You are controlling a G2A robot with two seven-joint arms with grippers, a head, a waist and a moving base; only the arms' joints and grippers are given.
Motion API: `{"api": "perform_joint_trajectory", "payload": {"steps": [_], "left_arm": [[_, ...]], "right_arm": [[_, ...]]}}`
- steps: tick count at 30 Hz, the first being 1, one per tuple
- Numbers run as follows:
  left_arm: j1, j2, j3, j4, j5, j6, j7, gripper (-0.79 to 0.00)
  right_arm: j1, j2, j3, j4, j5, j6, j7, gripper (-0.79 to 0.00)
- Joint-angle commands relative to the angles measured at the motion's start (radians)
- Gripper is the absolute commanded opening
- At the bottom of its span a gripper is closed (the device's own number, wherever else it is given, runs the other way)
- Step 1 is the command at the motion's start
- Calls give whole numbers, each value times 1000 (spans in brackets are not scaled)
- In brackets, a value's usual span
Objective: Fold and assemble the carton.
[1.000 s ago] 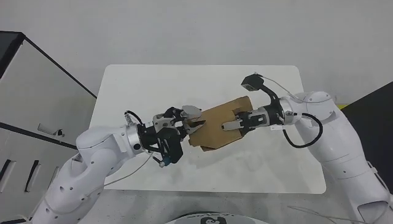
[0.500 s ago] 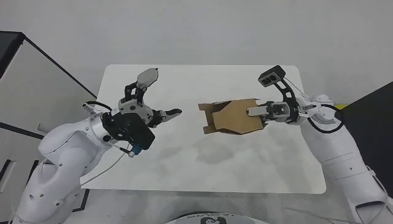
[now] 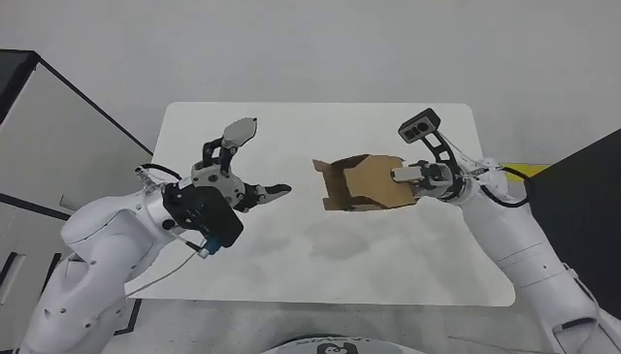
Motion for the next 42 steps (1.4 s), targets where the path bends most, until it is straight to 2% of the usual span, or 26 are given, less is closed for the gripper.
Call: {"api": "perform_joint_trajectory", "payload": {"steps": [1,4,13,18,23,28,29,36,39,41,42], "left_arm": [[7,1,-8,-6,-21,-24,5,0],[12,2,-21,-11,-40,-47,12,0],[8,4,-29,-19,-10,-53,5,0],[11,-1,-26,-18,-133,-57,-5,0],[17,-1,-36,-24,-263,-122,-53,0],[14,1,-44,-32,-260,-145,-81,0],[14,1,-44,-32,-260,-145,-81,-785],[17,0,-37,-38,-281,-146,-87,-785],[21,2,-25,-56,-367,-216,-218,-785],[-7,2,-30,-56,-434,-207,-316,-785],[-14,3,-31,-56,-438,-207,-328,-785]], "right_arm": [[16,-3,-33,12,39,4,0,-785],[35,-8,-66,34,78,3,0,-785],[33,-8,-66,34,79,5,-7,-785],[11,-18,-67,50,115,38,0,-785],[5,-31,-83,63,159,56,0,-785],[9,-38,-89,62,183,59,0,-785],[9,-38,-89,62,183,59,0,-785],[9,-38,-89,62,183,59,0,-785],[9,-38,-89,62,183,59,0,-785],[9,-38,-89,62,183,59,0,-785],[9,-38,-89,62,183,59,0,-785]]}}
